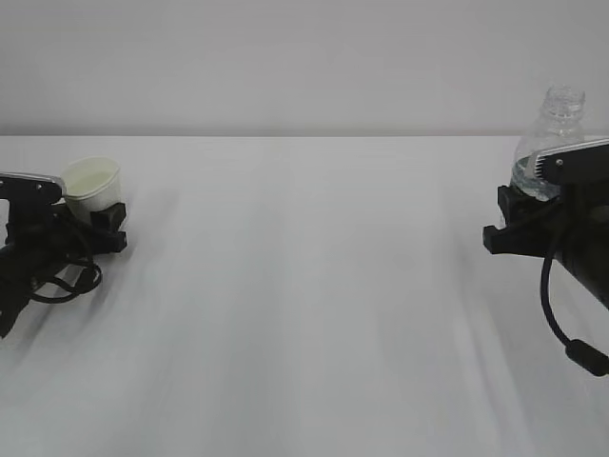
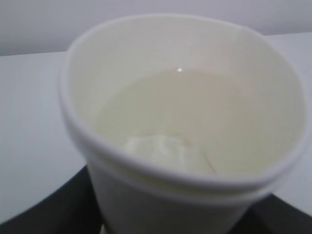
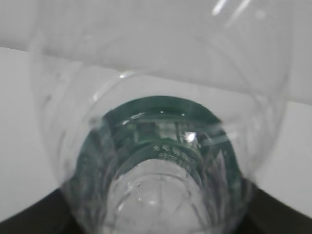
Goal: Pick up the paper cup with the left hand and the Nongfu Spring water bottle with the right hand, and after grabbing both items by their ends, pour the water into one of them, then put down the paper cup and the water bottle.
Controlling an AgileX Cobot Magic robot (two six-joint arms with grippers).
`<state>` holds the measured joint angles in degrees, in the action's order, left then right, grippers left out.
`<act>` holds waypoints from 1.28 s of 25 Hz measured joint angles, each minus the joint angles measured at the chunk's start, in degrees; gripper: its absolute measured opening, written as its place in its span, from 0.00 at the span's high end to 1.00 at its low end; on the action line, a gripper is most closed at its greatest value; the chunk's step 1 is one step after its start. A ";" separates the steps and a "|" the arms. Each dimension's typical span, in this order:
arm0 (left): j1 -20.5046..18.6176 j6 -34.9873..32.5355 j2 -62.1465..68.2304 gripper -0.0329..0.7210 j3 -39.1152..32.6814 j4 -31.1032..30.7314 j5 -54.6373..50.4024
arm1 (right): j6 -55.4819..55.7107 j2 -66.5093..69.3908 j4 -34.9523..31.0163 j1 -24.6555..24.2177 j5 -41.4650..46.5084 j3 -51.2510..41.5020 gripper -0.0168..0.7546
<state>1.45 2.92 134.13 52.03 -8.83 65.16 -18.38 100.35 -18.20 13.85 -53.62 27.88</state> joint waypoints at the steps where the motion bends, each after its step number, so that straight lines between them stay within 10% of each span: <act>1: 0.00 0.00 0.03 0.36 0.10 0.00 0.09 | 0.00 0.00 0.00 0.00 0.12 0.00 0.41; 12: 0.00 0.00 0.29 0.35 0.22 0.00 0.44 | 0.00 0.00 0.00 0.00 0.14 0.00 0.41; 20: 0.00 0.00 0.38 0.09 0.22 1.03 0.44 | 0.00 0.00 0.00 0.00 0.14 0.00 0.41; 32: 0.00 0.00 -5.60 0.08 -8.17 1.43 0.44 | 0.00 0.00 0.00 0.00 0.14 0.00 0.41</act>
<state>1.45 2.92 128.54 43.86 -7.40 65.60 -18.38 100.35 -18.20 13.85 -53.48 27.88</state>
